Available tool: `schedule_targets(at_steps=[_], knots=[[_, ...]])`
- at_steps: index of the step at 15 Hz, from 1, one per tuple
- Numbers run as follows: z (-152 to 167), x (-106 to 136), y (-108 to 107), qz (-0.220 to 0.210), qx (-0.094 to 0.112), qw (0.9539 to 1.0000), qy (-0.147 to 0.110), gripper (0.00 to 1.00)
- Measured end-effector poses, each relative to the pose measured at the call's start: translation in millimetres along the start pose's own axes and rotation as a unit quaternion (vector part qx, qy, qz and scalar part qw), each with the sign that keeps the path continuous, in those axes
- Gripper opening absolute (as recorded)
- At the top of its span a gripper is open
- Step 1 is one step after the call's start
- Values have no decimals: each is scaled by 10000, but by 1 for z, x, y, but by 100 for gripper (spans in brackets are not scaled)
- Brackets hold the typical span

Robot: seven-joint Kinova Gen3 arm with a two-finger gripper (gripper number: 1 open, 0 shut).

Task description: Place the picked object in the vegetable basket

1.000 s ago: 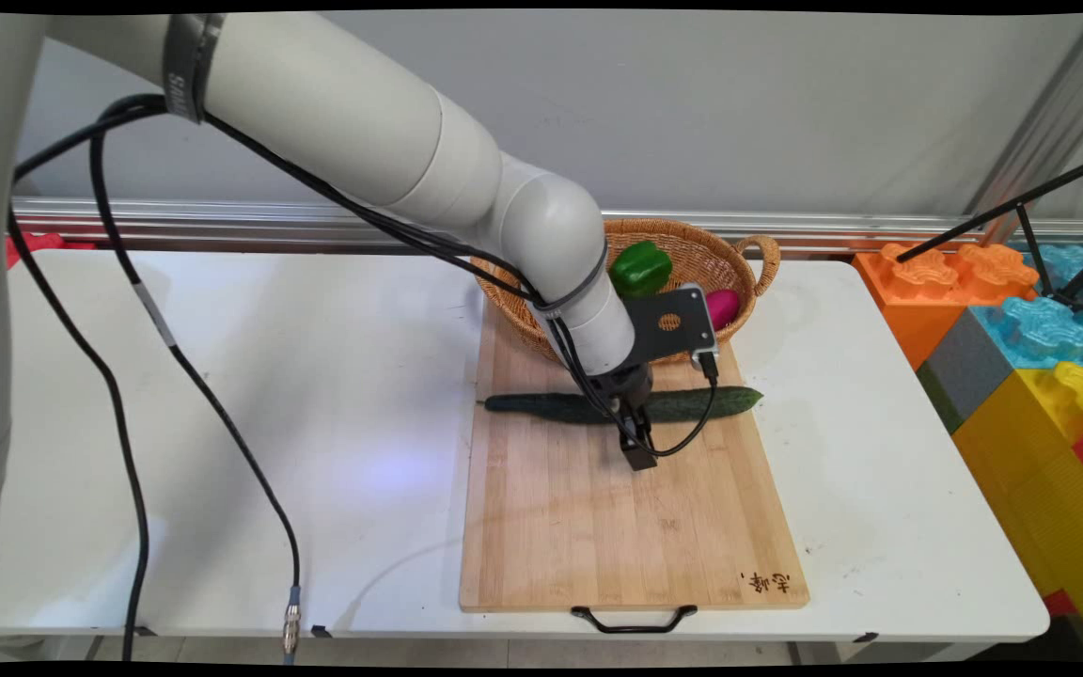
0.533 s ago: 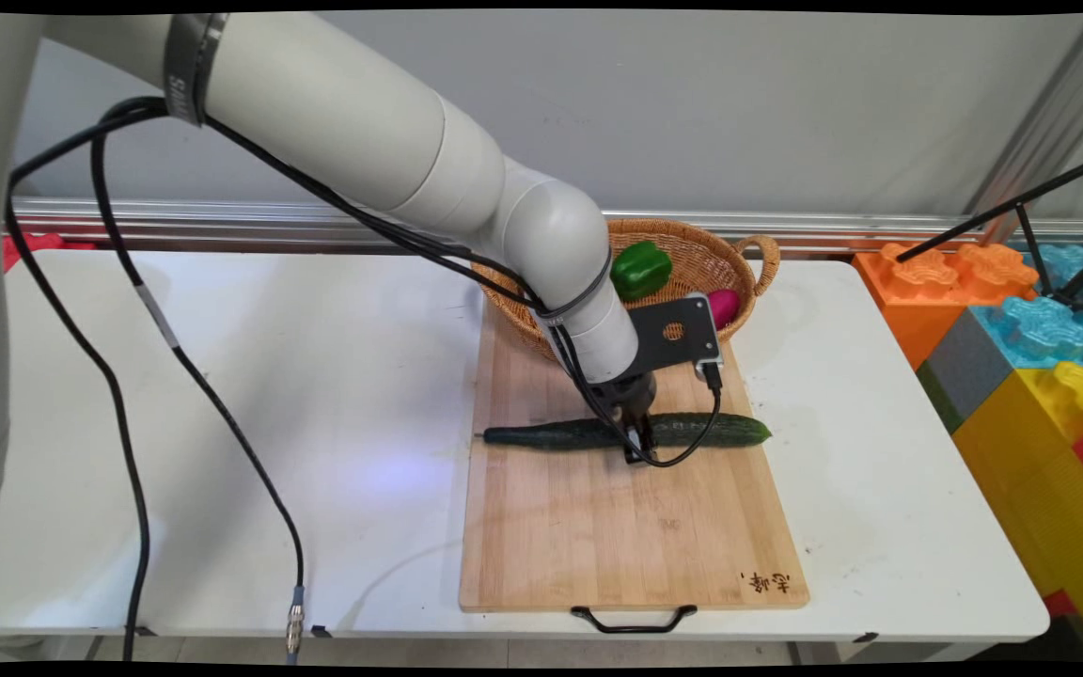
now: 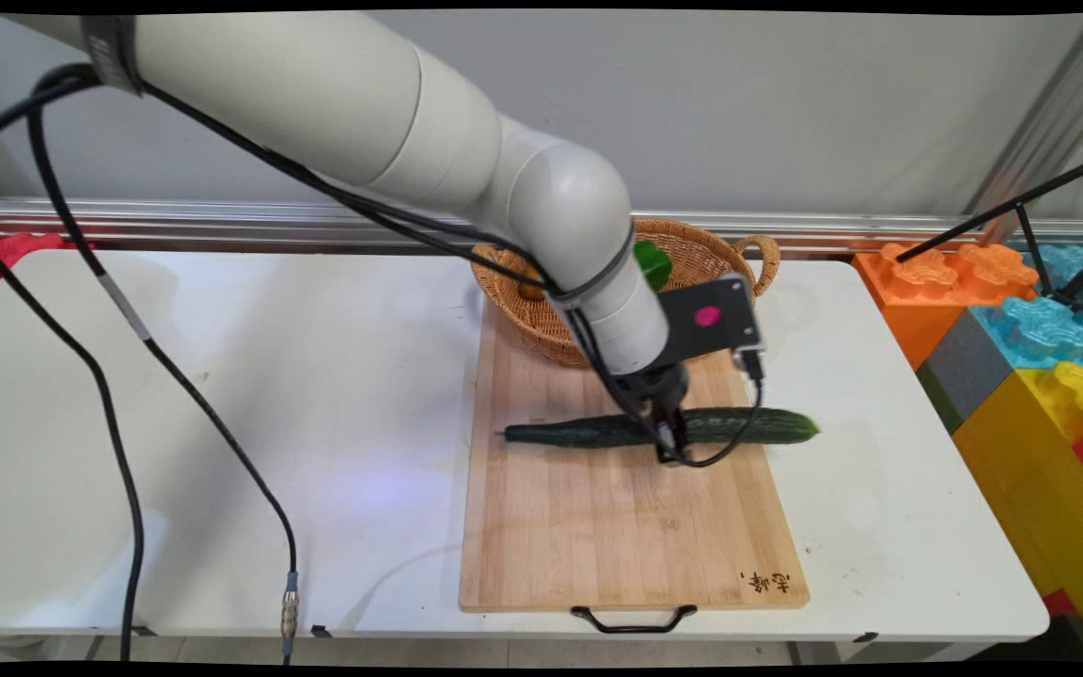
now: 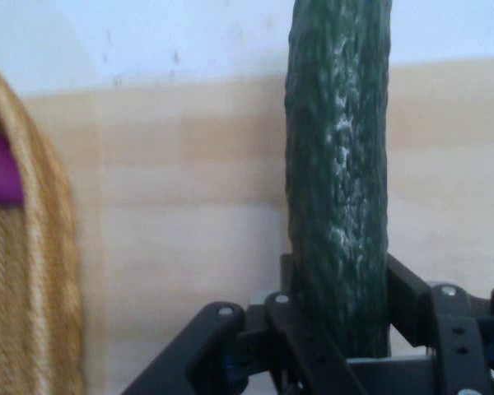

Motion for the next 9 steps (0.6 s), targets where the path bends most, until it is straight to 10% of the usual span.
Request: schedule_targets(at_steps=[9], knots=[[-35,46,-48,770,836,9927,409,0]])
